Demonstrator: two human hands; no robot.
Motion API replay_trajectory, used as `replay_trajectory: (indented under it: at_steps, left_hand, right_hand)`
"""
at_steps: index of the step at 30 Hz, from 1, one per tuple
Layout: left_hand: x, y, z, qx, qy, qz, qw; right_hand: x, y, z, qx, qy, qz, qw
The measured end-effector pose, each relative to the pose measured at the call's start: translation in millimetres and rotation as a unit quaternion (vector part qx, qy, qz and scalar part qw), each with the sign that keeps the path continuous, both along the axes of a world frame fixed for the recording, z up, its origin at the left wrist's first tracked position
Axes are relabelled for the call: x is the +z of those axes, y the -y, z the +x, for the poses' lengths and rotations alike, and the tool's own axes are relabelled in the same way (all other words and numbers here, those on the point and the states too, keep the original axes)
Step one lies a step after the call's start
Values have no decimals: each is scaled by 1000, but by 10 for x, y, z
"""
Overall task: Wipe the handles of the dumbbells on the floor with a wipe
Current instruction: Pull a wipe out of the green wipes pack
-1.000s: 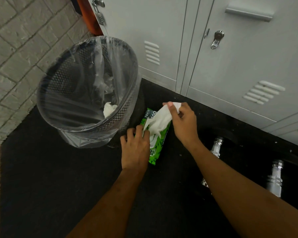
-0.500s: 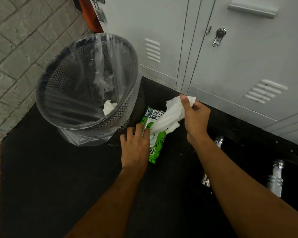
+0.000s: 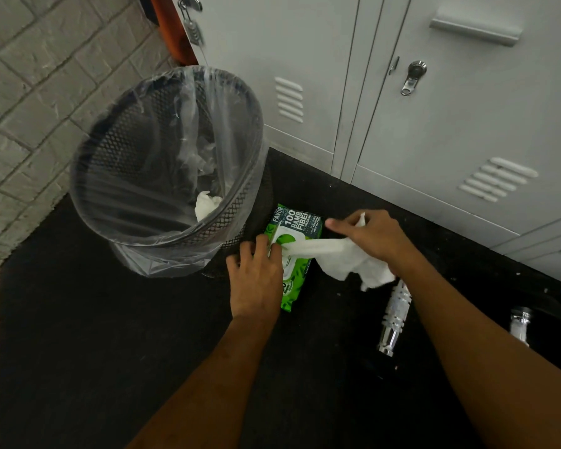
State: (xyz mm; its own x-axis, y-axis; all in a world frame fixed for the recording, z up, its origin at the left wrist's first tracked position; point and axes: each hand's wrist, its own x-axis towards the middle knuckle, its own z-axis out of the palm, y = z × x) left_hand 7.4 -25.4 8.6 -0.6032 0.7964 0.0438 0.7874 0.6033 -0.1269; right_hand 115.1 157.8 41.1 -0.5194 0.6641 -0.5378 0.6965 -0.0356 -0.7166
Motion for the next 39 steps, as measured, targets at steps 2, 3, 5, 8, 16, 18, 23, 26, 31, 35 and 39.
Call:
replay_trajectory:
  at_steps: [2,3,5,8,16,18,23,26,31,35,39]
  left_hand:
    - [-1,-1,-2,0,2,5,1000]
    - [-4,9,0,-1,3,6,1000]
    - [0,37,-5,-4,5,6,1000]
    - [14,77,-19,-9,8,8,1000]
    - [50,105,-3,2,31,3,1000]
    - [46,101,-2,5,37,3,999]
    - [27,60,5,17,52,17,998]
    - [16,41,21,24,60,26,998]
    - [-31,-73,37,43,67,44,996]
    - [-111,-170,69,91,95,50,990]
    - [-159,-224,85,114,111,46,986]
  right_hand:
    - [-22,-15,10,112,71,-22,991]
    - [-49,-5,8,156,96,-34,983]
    - [-119,61,-2,224,132,-49,964]
    - [-264,250,-69,224,119,-22,967]
    - [-388,645,-392,149,-78,200,965]
    - [-402,640,-426,193,-40,225,954]
    - [-391,679,-460,311,73,218,922]
    - [-310,648,-490,316,104,145,932]
    - [-19,453,-347,213,19,109,971]
    - [209,223,-216,213,39,50,975]
    - [316,66,-103,246,140,67,957]
